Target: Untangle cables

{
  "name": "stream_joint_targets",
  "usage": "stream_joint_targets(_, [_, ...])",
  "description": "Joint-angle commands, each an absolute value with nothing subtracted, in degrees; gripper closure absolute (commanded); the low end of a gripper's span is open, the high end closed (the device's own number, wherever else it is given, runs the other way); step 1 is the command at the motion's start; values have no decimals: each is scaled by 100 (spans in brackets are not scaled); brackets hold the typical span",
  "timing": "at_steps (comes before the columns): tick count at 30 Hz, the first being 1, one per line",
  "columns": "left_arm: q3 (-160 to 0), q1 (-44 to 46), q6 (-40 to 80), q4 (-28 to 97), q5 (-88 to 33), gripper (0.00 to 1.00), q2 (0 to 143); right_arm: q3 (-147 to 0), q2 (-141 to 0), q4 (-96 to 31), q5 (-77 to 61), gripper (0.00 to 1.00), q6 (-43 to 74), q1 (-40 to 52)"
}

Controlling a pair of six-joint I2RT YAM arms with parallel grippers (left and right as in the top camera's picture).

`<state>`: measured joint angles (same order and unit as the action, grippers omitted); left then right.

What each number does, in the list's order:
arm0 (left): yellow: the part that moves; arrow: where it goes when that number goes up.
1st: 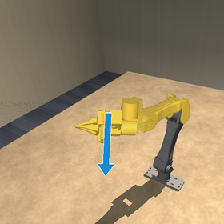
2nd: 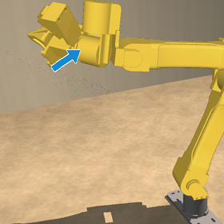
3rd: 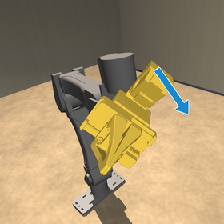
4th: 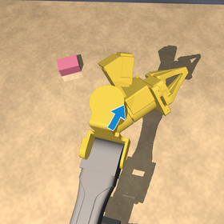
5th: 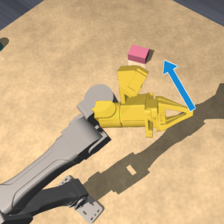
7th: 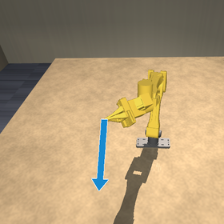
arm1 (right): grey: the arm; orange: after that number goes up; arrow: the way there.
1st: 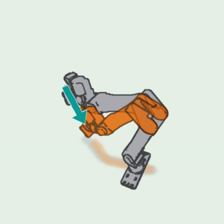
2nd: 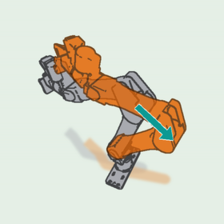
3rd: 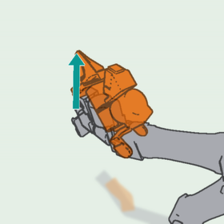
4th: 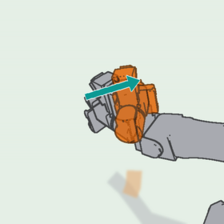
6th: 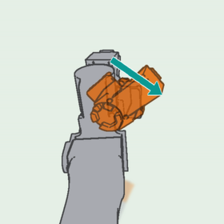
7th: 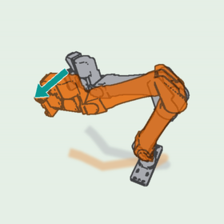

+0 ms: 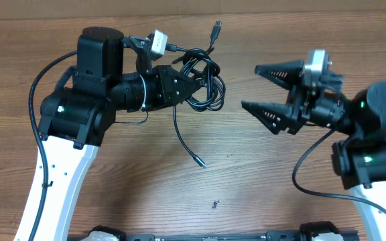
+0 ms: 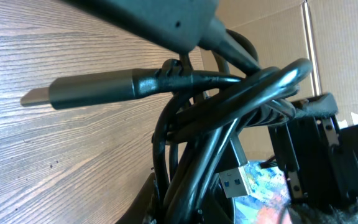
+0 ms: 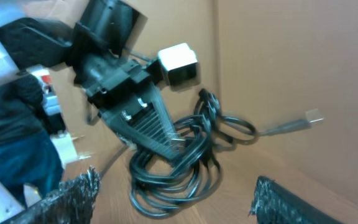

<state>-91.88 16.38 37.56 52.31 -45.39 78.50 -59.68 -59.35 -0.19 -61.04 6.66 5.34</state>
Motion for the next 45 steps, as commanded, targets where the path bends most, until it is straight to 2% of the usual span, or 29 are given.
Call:
stream_joint_targets(1, [-9284, 1632, 3723, 5210, -4606, 96, 7832, -6845, -6152, -1212, -5774, 17, -436, 545])
stream_joint_targets(5, [-9284, 1632, 3726, 5225, -4587, 96, 7835, -7620, -6359, -3033, -5207, 12, -1590, 578])
stream_joint_targets(8, [-9282, 1675, 3723, 5249, -4587, 96, 7848, -7924, -6390, -4003, -4093, 10, -2565, 869])
stream_joint_targets(12, [-9282, 1815, 3726, 5249, -4587, 96, 7863, -7988, -6388, -4206, -2735, 15, -2965, 1525])
stream_joint_targets(13, [-9277, 1872, 3728, 5256, -4587, 96, 7867, -7988, -6390, -4268, -2458, 22, -3258, 1782])
stream_joint_targets(16, [-9273, 2034, 3726, 5297, -4475, 96, 7902, -7988, -6388, -4305, -2178, 28, -3760, 2250])
stream_joint_targets(18, [-9273, 2150, 3723, 5419, -4289, 96, 7940, -7988, -6388, -4272, -1750, 32, -3760, 2598])
stream_joint_targets(21, [-9273, 2176, 3546, 5535, -4309, 96, 7944, -7988, -6388, -4248, -1236, 45, -3760, 2818])
stream_joint_targets(28, [-9273, 2196, 3089, 5848, -4331, 96, 7944, -7990, -6388, -4018, -1076, 50, -3756, 2856])
stream_joint_targets(34, [-9273, 2447, 2965, 5776, -4303, 96, 7944, -7988, -6388, -3997, -1664, 52, -3730, 2856])
stream_joint_targets(37, [-9271, 2486, 2956, 5784, -4305, 96, 7944, -7988, -6390, -4010, -1682, 61, -3581, 2856])
stream_joint_targets(42, [-9271, 2517, 2954, 5780, -4289, 96, 7944, -7988, -6388, -4042, -1682, 69, -3330, 2856])
stream_joint_targets(45, [-9271, 2517, 2954, 5780, -4289, 96, 7944, -7988, -6388, -4051, -1686, 79, -3299, 2856])
